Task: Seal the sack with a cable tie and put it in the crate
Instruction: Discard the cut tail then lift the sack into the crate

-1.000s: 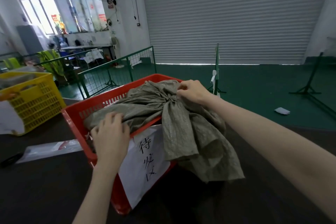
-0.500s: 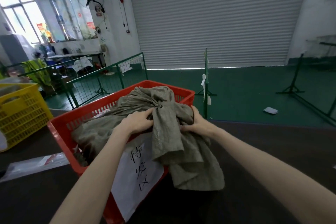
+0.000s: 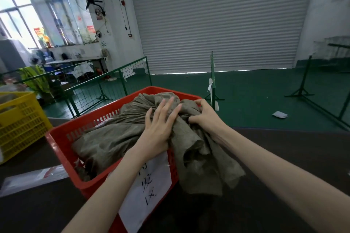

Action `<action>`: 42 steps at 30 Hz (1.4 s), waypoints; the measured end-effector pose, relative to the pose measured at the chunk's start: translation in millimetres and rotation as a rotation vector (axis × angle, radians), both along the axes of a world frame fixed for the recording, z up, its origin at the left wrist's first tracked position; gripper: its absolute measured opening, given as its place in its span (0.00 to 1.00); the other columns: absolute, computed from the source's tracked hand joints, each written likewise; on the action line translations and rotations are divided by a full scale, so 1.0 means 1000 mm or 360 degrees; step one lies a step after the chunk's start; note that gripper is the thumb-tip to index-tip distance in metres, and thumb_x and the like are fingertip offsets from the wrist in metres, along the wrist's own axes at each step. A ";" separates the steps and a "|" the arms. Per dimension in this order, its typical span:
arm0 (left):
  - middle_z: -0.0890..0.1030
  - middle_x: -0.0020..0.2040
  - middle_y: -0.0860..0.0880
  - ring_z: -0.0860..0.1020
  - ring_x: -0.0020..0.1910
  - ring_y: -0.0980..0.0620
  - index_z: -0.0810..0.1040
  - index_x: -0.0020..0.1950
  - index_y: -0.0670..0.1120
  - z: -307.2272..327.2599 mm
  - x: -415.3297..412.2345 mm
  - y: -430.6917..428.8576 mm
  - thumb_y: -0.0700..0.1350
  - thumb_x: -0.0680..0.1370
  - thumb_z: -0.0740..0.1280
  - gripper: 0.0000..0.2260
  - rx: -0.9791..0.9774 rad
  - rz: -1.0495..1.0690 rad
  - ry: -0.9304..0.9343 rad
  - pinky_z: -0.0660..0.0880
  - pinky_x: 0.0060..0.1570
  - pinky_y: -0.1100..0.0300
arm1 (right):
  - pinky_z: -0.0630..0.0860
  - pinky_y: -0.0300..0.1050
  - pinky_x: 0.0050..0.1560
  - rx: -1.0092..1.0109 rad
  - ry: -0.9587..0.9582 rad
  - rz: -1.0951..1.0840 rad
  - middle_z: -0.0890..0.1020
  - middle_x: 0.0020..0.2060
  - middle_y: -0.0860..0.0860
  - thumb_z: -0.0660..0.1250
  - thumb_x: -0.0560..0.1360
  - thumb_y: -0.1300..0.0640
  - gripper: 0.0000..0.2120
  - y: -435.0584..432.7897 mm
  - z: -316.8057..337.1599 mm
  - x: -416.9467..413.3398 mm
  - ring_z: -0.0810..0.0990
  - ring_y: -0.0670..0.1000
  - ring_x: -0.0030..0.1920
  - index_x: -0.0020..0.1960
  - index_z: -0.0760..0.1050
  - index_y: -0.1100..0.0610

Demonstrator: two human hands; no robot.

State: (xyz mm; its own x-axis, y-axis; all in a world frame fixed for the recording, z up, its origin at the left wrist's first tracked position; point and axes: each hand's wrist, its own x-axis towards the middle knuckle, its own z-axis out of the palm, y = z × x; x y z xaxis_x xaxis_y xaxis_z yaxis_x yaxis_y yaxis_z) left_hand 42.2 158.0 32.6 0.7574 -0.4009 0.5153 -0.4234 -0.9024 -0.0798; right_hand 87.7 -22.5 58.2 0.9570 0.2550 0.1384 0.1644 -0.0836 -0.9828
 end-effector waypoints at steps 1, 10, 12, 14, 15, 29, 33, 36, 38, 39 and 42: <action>0.46 0.79 0.47 0.42 0.78 0.47 0.40 0.76 0.53 0.002 0.002 -0.004 0.52 0.74 0.65 0.41 -0.0010 -0.0057 -0.0008 0.45 0.72 0.39 | 0.76 0.43 0.45 0.0036 -0.0019 0.0069 0.79 0.54 0.56 0.68 0.68 0.70 0.25 0.001 0.005 -0.005 0.80 0.52 0.51 0.60 0.66 0.56; 0.79 0.57 0.42 0.79 0.55 0.42 0.68 0.65 0.40 0.021 0.031 -0.014 0.47 0.70 0.70 0.26 -0.0156 -0.0111 -0.0222 0.68 0.59 0.55 | 0.78 0.44 0.50 0.0067 -0.0175 0.0153 0.82 0.54 0.54 0.72 0.68 0.62 0.25 -0.019 0.013 -0.018 0.83 0.49 0.51 0.60 0.64 0.51; 0.79 0.57 0.42 0.80 0.52 0.40 0.68 0.64 0.42 0.030 0.035 -0.013 0.44 0.71 0.69 0.23 -0.0226 -0.0033 -0.0181 0.76 0.48 0.49 | 0.77 0.43 0.54 0.0041 -0.0293 0.0038 0.81 0.54 0.51 0.73 0.67 0.59 0.21 -0.023 0.015 -0.014 0.82 0.48 0.53 0.56 0.68 0.49; 0.77 0.58 0.42 0.80 0.51 0.39 0.68 0.65 0.43 0.039 0.043 -0.004 0.41 0.73 0.67 0.22 -0.0377 0.0188 -0.0194 0.78 0.43 0.47 | 0.75 0.38 0.53 -0.0007 -0.0431 -0.0048 0.81 0.51 0.48 0.72 0.69 0.59 0.15 -0.028 0.018 -0.013 0.81 0.46 0.53 0.53 0.72 0.51; 0.77 0.59 0.41 0.79 0.51 0.37 0.67 0.66 0.43 0.041 0.048 0.004 0.40 0.74 0.66 0.21 -0.0478 0.0314 -0.0203 0.77 0.43 0.45 | 0.74 0.36 0.51 -0.0089 -0.0506 -0.0077 0.82 0.49 0.47 0.71 0.70 0.60 0.12 -0.031 0.020 -0.013 0.80 0.44 0.51 0.52 0.74 0.51; 0.74 0.64 0.40 0.75 0.61 0.36 0.74 0.63 0.42 0.013 0.085 0.044 0.40 0.78 0.58 0.15 0.0079 0.1086 0.0596 0.72 0.57 0.44 | 0.75 0.38 0.51 -0.0440 -0.0379 -0.0158 0.83 0.47 0.49 0.65 0.73 0.65 0.09 -0.031 -0.019 -0.002 0.80 0.46 0.51 0.48 0.79 0.54; 0.77 0.63 0.41 0.76 0.61 0.39 0.75 0.62 0.42 0.007 0.085 0.028 0.41 0.77 0.59 0.14 0.0168 0.1013 0.0692 0.73 0.56 0.48 | 0.73 0.33 0.47 -0.0460 -0.0262 -0.0113 0.84 0.47 0.48 0.64 0.74 0.64 0.07 -0.029 -0.031 -0.004 0.81 0.44 0.50 0.48 0.80 0.56; 0.78 0.61 0.41 0.77 0.59 0.39 0.76 0.60 0.43 0.009 0.081 0.032 0.43 0.75 0.61 0.14 0.0089 0.0998 0.0799 0.74 0.54 0.48 | 0.72 0.35 0.47 -0.0430 -0.0160 -0.0113 0.84 0.46 0.48 0.65 0.74 0.62 0.06 -0.032 -0.038 -0.006 0.81 0.45 0.49 0.46 0.80 0.55; 0.78 0.59 0.41 0.77 0.57 0.39 0.76 0.58 0.43 0.011 0.076 0.036 0.46 0.74 0.62 0.15 -0.0022 0.0980 0.0896 0.75 0.54 0.49 | 0.73 0.39 0.47 -0.0389 -0.0078 -0.0111 0.85 0.45 0.51 0.66 0.74 0.62 0.05 -0.034 -0.043 -0.007 0.82 0.48 0.48 0.45 0.79 0.55; 0.78 0.58 0.41 0.77 0.56 0.39 0.76 0.57 0.42 0.012 0.073 0.038 0.48 0.74 0.61 0.16 -0.0073 0.0971 0.0946 0.75 0.55 0.49 | 0.73 0.40 0.48 -0.0362 -0.0038 -0.0104 0.85 0.44 0.52 0.65 0.73 0.63 0.05 -0.036 -0.044 -0.009 0.82 0.50 0.47 0.45 0.79 0.56; 0.79 0.55 0.39 0.78 0.51 0.40 0.78 0.51 0.42 0.011 0.064 0.043 0.51 0.72 0.58 0.16 -0.0239 0.0939 0.1095 0.75 0.56 0.49 | 0.73 0.41 0.46 -0.0313 0.0038 -0.0080 0.85 0.43 0.53 0.64 0.74 0.64 0.06 -0.040 -0.048 -0.014 0.82 0.50 0.44 0.44 0.79 0.56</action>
State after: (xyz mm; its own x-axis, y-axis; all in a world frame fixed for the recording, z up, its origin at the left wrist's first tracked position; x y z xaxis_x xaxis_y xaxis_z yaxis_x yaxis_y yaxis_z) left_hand 106.1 201.0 43.4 0.9770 0.1829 -0.1095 0.1985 -0.9678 0.1548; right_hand 73.7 -62.3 10.6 0.9716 0.2270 0.0676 0.1320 -0.2818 -0.9504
